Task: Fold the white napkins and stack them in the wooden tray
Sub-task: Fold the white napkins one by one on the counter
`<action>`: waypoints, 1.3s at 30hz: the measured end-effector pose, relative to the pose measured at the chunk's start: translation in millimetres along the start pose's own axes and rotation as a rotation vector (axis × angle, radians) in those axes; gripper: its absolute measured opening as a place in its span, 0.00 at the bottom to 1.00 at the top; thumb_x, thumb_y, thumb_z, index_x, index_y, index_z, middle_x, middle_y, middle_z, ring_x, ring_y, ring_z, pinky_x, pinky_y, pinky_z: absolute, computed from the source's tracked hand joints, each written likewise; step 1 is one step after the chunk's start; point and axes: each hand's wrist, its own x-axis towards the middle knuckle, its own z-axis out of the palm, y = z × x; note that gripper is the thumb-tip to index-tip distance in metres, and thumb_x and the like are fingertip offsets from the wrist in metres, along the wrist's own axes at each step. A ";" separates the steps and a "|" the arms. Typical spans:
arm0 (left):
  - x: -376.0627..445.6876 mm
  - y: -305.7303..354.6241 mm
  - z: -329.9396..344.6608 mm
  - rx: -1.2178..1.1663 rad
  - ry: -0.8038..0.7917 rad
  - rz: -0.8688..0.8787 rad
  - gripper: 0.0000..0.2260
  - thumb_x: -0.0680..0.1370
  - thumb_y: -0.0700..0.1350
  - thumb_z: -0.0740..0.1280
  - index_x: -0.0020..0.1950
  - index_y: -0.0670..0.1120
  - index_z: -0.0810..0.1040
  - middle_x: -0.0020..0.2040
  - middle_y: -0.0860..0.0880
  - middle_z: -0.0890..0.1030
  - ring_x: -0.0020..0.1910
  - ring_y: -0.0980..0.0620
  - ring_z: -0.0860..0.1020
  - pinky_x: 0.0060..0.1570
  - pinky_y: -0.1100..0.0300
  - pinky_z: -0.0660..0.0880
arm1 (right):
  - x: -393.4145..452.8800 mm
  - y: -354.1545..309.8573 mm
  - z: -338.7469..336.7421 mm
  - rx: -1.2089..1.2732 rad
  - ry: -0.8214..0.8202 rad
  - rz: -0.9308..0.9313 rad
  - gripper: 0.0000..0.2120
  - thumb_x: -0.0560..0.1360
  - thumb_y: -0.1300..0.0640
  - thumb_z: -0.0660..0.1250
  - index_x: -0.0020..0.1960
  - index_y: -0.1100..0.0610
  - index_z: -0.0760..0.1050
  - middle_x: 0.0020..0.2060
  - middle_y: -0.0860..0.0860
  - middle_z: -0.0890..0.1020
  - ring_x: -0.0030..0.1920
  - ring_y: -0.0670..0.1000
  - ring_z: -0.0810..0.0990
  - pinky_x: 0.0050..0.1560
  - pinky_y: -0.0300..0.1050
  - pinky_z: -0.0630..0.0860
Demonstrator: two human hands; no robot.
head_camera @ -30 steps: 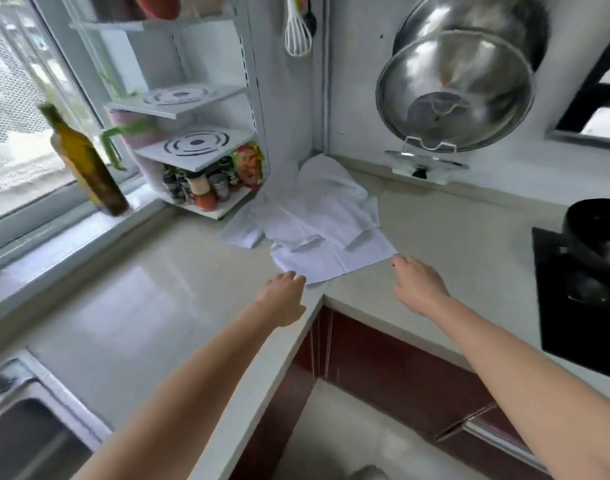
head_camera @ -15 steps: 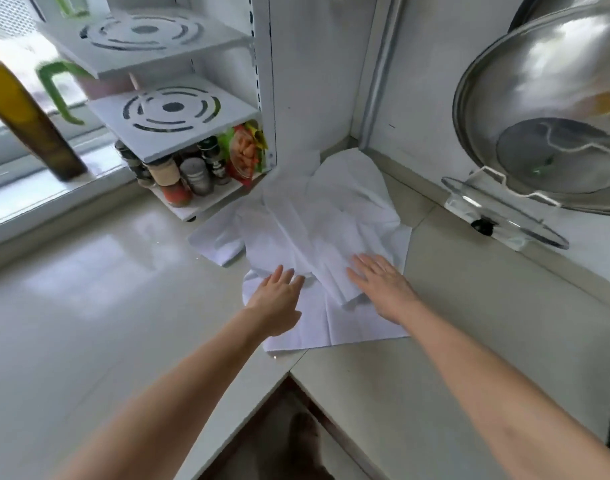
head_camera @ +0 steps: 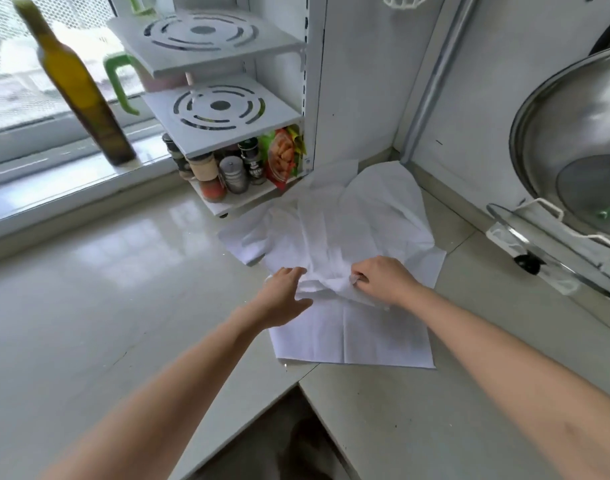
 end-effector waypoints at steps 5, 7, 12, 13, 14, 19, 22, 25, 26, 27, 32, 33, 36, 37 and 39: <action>-29.7 -15.3 -14.3 -0.225 0.102 -0.053 0.24 0.78 0.48 0.66 0.73 0.45 0.65 0.72 0.47 0.68 0.69 0.50 0.68 0.64 0.61 0.64 | -4.2 -37.5 -23.5 0.089 -0.125 0.003 0.12 0.80 0.55 0.53 0.39 0.56 0.66 0.36 0.49 0.71 0.40 0.54 0.69 0.38 0.46 0.62; -41.9 -17.7 -21.0 -0.262 0.132 -0.046 0.24 0.78 0.49 0.66 0.72 0.44 0.67 0.70 0.47 0.70 0.69 0.50 0.69 0.63 0.61 0.65 | -10.0 -49.4 -29.3 0.146 -0.149 0.026 0.15 0.81 0.56 0.53 0.36 0.55 0.66 0.38 0.50 0.71 0.41 0.53 0.70 0.40 0.45 0.61; -65.4 -14.3 -30.5 -0.386 0.127 -0.058 0.24 0.78 0.52 0.66 0.71 0.45 0.68 0.67 0.45 0.74 0.65 0.49 0.73 0.59 0.60 0.71 | -30.7 -66.4 -34.7 0.293 0.062 0.161 0.09 0.77 0.60 0.62 0.47 0.58 0.82 0.43 0.52 0.81 0.47 0.55 0.77 0.45 0.46 0.73; -68.9 -12.7 -30.8 -0.423 0.116 -0.067 0.25 0.78 0.53 0.66 0.72 0.45 0.67 0.67 0.45 0.74 0.64 0.49 0.74 0.59 0.58 0.73 | -35.5 -69.3 -36.3 0.336 0.118 0.210 0.09 0.77 0.60 0.64 0.49 0.57 0.83 0.46 0.51 0.83 0.48 0.54 0.79 0.48 0.48 0.76; -72.4 -10.8 -31.1 -0.468 0.107 -0.076 0.26 0.77 0.55 0.66 0.72 0.45 0.66 0.68 0.45 0.73 0.63 0.49 0.75 0.59 0.57 0.74 | -40.5 -72.7 -38.5 0.386 0.177 0.252 0.08 0.75 0.60 0.66 0.49 0.56 0.84 0.46 0.51 0.84 0.48 0.54 0.80 0.49 0.49 0.77; -86.3 8.0 -41.5 -0.640 0.108 -0.030 0.39 0.69 0.62 0.72 0.75 0.50 0.61 0.69 0.47 0.71 0.57 0.54 0.74 0.50 0.63 0.73 | -54.6 -107.6 -71.1 0.575 0.360 0.215 0.06 0.68 0.64 0.67 0.33 0.57 0.79 0.28 0.50 0.80 0.30 0.50 0.78 0.32 0.42 0.74; -95.7 11.1 -54.9 -0.616 0.179 0.008 0.41 0.67 0.61 0.74 0.75 0.50 0.61 0.68 0.48 0.72 0.58 0.55 0.71 0.51 0.64 0.72 | -44.3 -137.9 -101.6 0.563 0.429 0.067 0.08 0.68 0.61 0.70 0.31 0.57 0.75 0.26 0.49 0.77 0.31 0.48 0.75 0.34 0.41 0.71; -109.9 4.6 -69.8 -0.634 0.293 -0.025 0.39 0.67 0.61 0.75 0.72 0.50 0.63 0.62 0.50 0.74 0.61 0.53 0.73 0.56 0.60 0.74 | -22.2 -171.3 -132.2 0.523 0.425 -0.082 0.13 0.69 0.55 0.74 0.30 0.54 0.72 0.27 0.47 0.74 0.30 0.45 0.71 0.32 0.38 0.66; -115.4 1.9 -76.1 -0.658 0.338 -0.022 0.36 0.67 0.61 0.74 0.70 0.51 0.65 0.59 0.53 0.75 0.58 0.56 0.74 0.50 0.65 0.74 | -14.3 -184.6 -141.3 0.496 0.423 -0.137 0.15 0.68 0.53 0.75 0.30 0.53 0.71 0.27 0.46 0.73 0.30 0.44 0.70 0.31 0.37 0.64; -121.5 -0.9 -83.2 -0.670 0.383 -0.019 0.33 0.68 0.61 0.74 0.68 0.52 0.66 0.55 0.56 0.75 0.54 0.60 0.75 0.45 0.69 0.74 | -6.3 -198.7 -149.4 0.474 0.426 -0.196 0.17 0.68 0.52 0.75 0.29 0.51 0.69 0.26 0.45 0.72 0.29 0.42 0.69 0.31 0.37 0.64; -154.7 -37.8 -115.2 -0.529 0.608 -0.164 0.08 0.76 0.48 0.67 0.50 0.45 0.81 0.44 0.47 0.82 0.41 0.52 0.80 0.32 0.60 0.75 | 26.3 -268.7 -172.4 0.492 0.414 -0.467 0.20 0.70 0.53 0.74 0.28 0.48 0.65 0.24 0.42 0.68 0.28 0.41 0.67 0.33 0.39 0.65; -162.8 -50.4 -119.4 -0.501 0.642 -0.238 0.08 0.77 0.45 0.65 0.42 0.43 0.81 0.39 0.45 0.81 0.36 0.50 0.78 0.28 0.63 0.71 | 31.5 -280.2 -173.7 0.503 0.393 -0.512 0.19 0.71 0.54 0.74 0.29 0.50 0.66 0.25 0.43 0.69 0.29 0.43 0.67 0.34 0.40 0.67; -189.7 -92.9 -129.8 -0.624 0.630 -0.465 0.13 0.78 0.40 0.63 0.33 0.43 0.76 0.34 0.47 0.75 0.33 0.48 0.72 0.26 0.66 0.72 | 42.8 -308.6 -175.4 0.452 0.268 -0.640 0.12 0.71 0.53 0.74 0.34 0.55 0.73 0.29 0.47 0.74 0.32 0.47 0.72 0.39 0.45 0.72; -198.5 -105.2 -134.4 -0.720 0.611 -0.516 0.11 0.79 0.38 0.62 0.39 0.40 0.78 0.39 0.46 0.75 0.36 0.47 0.74 0.26 0.65 0.75 | 46.8 -315.6 -174.8 0.383 0.220 -0.663 0.11 0.70 0.52 0.75 0.35 0.55 0.75 0.30 0.48 0.76 0.34 0.48 0.74 0.39 0.46 0.73; -216.7 -124.8 -149.3 -0.867 0.667 -0.586 0.08 0.81 0.35 0.59 0.47 0.36 0.77 0.47 0.43 0.74 0.40 0.48 0.73 0.26 0.61 0.79 | 54.9 -326.8 -170.4 0.145 0.166 -0.677 0.09 0.69 0.52 0.73 0.35 0.52 0.74 0.33 0.49 0.77 0.38 0.52 0.76 0.39 0.46 0.73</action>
